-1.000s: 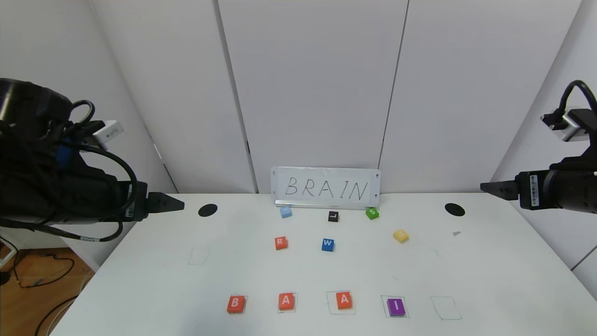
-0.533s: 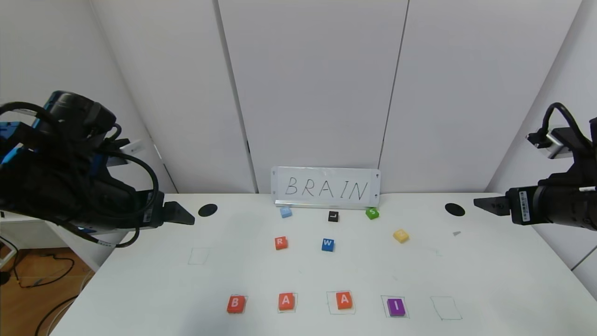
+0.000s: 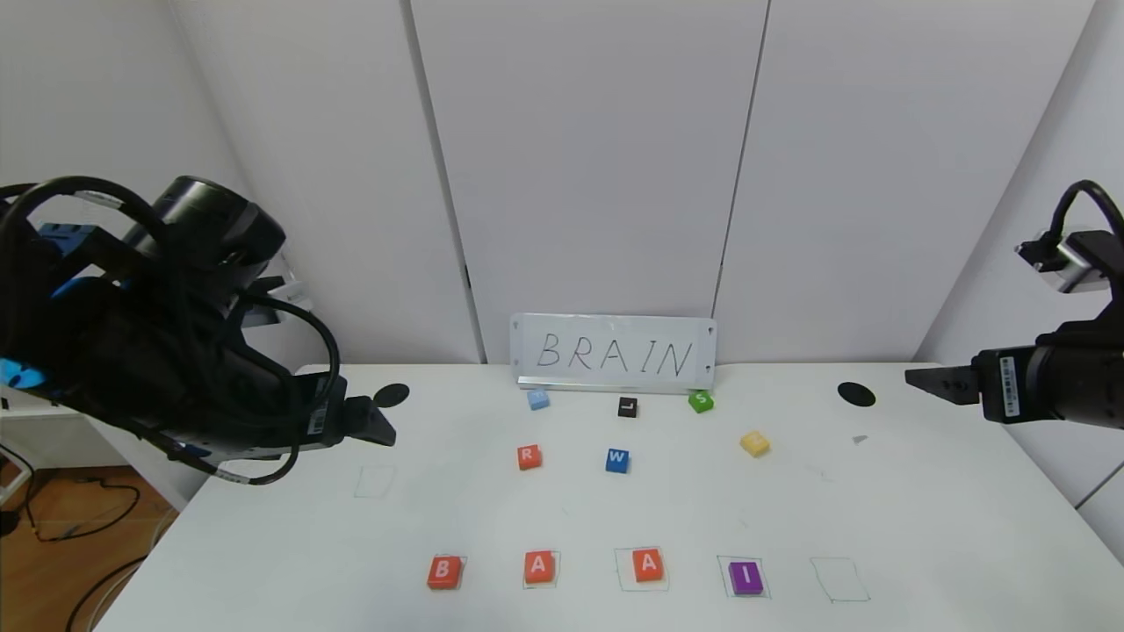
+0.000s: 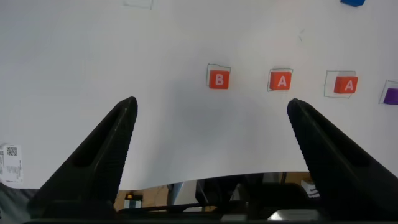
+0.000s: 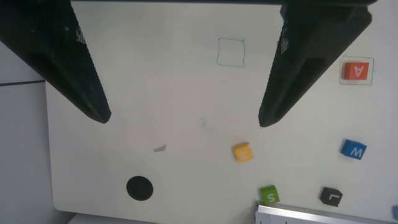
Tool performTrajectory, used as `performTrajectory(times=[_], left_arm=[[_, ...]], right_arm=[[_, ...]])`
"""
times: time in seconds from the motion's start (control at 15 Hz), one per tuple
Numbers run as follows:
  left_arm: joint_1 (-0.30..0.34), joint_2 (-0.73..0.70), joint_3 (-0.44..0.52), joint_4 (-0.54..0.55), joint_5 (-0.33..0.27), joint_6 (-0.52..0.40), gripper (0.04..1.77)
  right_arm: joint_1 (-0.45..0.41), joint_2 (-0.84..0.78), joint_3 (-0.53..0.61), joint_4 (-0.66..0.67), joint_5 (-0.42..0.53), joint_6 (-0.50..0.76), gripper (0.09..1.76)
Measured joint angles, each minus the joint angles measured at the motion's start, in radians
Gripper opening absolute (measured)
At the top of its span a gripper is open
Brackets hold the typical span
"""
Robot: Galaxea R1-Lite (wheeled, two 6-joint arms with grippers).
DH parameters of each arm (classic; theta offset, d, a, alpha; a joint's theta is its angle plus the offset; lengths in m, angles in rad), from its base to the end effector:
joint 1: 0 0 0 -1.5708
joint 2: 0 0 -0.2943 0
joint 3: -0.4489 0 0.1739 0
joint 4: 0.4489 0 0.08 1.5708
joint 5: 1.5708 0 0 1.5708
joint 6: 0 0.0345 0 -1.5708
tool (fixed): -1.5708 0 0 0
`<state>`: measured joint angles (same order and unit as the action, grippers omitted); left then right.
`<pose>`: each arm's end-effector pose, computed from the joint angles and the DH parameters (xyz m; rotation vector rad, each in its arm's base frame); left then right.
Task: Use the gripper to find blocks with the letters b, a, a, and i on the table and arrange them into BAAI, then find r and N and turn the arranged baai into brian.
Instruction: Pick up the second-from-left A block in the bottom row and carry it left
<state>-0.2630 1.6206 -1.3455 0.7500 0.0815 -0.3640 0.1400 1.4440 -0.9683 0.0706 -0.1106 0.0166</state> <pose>0.2376 -0.0611 0.2262 -0.1557 1.0241 0.0204 0.2325 0.0289 0.2279 -0.0521 0.5422 0.0242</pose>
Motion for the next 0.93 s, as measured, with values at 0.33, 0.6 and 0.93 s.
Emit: performTrajectory(times=[0.33, 0.6, 0.93], left_arm=[[-0.120, 0.045, -0.029, 0.029, 0.039, -0.140, 1.72], [-0.214, 0.093, -0.032, 0.021, 0.046, -0.254, 1.72], [-0.272, 0.180, -0.053, 0.015, 0.079, -0.309, 1.72]], right_arm=[[0.016, -0.037, -0.004, 0.096, -0.001, -0.011, 1.71], [0.023, -0.058, -0.006, 0.102, -0.001, -0.013, 1.71], [0.024, -0.063, -0.001, 0.103, -0.001, -0.020, 1.71]])
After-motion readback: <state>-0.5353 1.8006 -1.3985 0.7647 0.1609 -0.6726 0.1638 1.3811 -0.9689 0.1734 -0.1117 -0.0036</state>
